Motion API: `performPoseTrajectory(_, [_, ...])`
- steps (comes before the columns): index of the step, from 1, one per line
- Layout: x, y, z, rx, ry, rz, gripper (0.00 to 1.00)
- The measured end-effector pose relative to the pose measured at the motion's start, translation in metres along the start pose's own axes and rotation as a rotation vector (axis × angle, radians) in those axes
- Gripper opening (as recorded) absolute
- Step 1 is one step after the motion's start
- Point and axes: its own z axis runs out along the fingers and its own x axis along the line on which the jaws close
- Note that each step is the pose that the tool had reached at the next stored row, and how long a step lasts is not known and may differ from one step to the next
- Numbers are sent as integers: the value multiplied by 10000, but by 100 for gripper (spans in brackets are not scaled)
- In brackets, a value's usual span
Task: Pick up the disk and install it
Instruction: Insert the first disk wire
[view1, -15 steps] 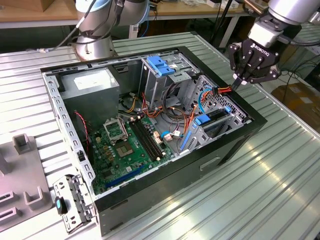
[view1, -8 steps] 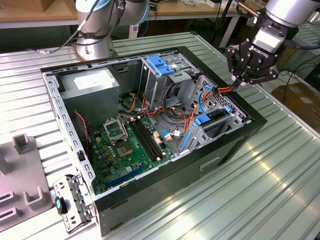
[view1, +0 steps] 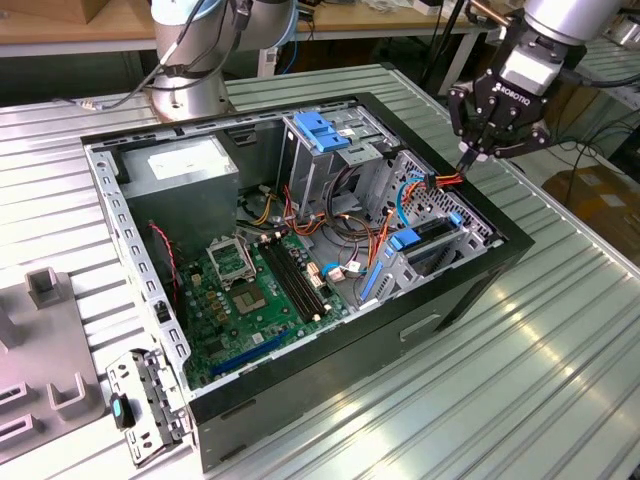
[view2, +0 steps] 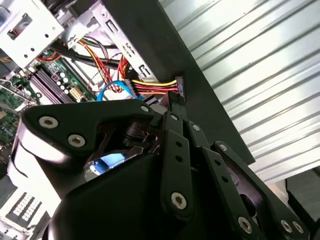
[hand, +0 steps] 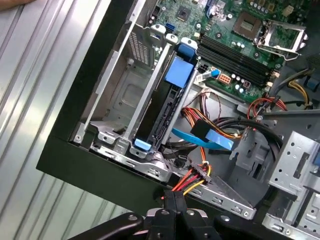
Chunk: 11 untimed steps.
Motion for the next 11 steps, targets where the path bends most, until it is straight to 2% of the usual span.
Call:
performPoseTrajectory(2, [0,-1,7,-15,0,-464,11])
performPoseTrajectory(3, [0,-1,11,-21,-2,-639,17])
performPoseTrajectory(5, [1,-1,24,-43,-1,-1319,29])
performPoseTrajectory(6, [1,-1,29,-50,-1,-1538,36])
performPoseTrajectory(11, [5,-2,48,-40,20,-2287,36])
